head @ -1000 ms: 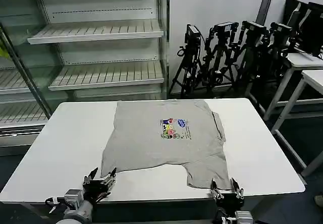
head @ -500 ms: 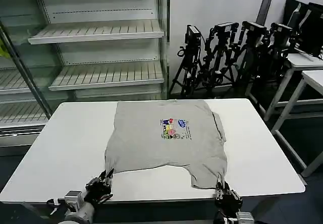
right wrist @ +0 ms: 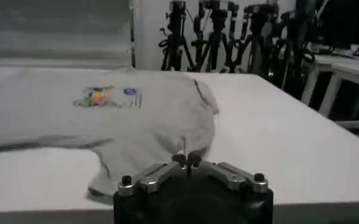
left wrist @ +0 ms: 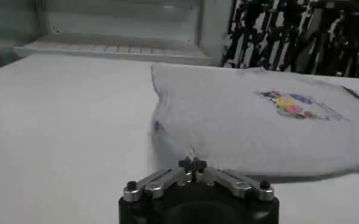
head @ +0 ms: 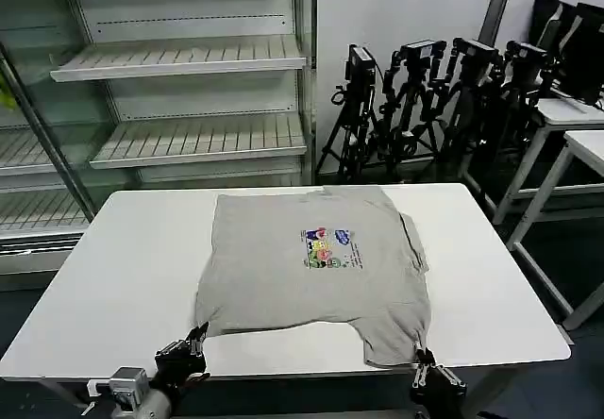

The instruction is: Fold and organize the clothes.

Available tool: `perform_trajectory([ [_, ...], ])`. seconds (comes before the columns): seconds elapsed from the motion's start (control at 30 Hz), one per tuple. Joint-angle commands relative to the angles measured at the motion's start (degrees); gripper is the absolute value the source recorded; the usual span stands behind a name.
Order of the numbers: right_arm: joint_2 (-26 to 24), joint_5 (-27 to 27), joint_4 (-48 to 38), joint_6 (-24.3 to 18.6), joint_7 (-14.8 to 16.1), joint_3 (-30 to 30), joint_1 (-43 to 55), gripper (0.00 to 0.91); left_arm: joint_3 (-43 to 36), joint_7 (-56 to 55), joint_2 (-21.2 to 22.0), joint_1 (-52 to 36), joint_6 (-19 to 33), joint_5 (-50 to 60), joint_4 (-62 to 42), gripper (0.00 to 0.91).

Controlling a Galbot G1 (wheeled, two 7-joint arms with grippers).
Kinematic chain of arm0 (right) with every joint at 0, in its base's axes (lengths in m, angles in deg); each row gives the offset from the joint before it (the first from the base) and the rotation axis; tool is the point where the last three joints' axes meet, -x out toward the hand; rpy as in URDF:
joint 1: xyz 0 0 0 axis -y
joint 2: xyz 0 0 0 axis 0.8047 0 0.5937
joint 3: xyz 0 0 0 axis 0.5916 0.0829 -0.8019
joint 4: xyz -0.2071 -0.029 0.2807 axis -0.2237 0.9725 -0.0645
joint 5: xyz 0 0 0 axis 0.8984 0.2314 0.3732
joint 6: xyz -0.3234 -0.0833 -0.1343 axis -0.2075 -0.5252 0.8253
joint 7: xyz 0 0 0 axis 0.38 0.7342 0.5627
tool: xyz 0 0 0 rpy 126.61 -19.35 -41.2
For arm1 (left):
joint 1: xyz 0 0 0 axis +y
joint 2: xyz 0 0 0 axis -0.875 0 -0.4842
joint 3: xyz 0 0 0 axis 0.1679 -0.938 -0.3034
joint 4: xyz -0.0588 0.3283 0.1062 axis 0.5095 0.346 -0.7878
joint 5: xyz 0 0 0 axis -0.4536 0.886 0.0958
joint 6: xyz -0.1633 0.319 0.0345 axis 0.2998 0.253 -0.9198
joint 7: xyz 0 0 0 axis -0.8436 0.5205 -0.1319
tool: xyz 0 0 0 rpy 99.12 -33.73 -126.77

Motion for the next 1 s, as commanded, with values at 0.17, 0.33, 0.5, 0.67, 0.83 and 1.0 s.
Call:
perform_trajectory([
  [0.17, -1.8, -3.4, 3.0, -1.7, -0.7, -1.3, 3.9, 0.0, 4.3, 0.0, -1.8, 1.2, -0.5, -0.7, 4.8, 0.02],
  [0.33, -3.0, -6.4, 0.5, -5.1, -2.3, -2.0, 9.5, 0.0, 3.1, -0.1, -2.2, -0.3, 1.8, -0.3, 4.4, 0.02],
  [0.5, -5.2, -9.5, -5.5, -2.3, -2.9, -0.9, 20.5, 0.0, 0.9, 1.2, -5.1, -8.7, 1.6, -1.4, -0.8, 0.02],
  [0.67, -9.0, -13.0, -11.6, -0.6, -3.3, -0.1, 29.8, 0.0, -0.8, 1.6, -8.2, -16.3, 2.1, -3.8, -5.7, 0.02],
  [0.83, -10.8, -16.8, -18.1, 2.0, -4.2, 1.0, 39.4, 0.0, -3.8, 1.7, -10.2, -24.4, 2.3, -4.1, -12.7, 0.02],
  [1.0, -12.2, -18.7, -25.4, 3.9, -4.5, 3.4, 46.9, 0.0, -6.8, 1.5, -10.8, -31.3, 2.1, -3.9, -20.3, 0.02],
])
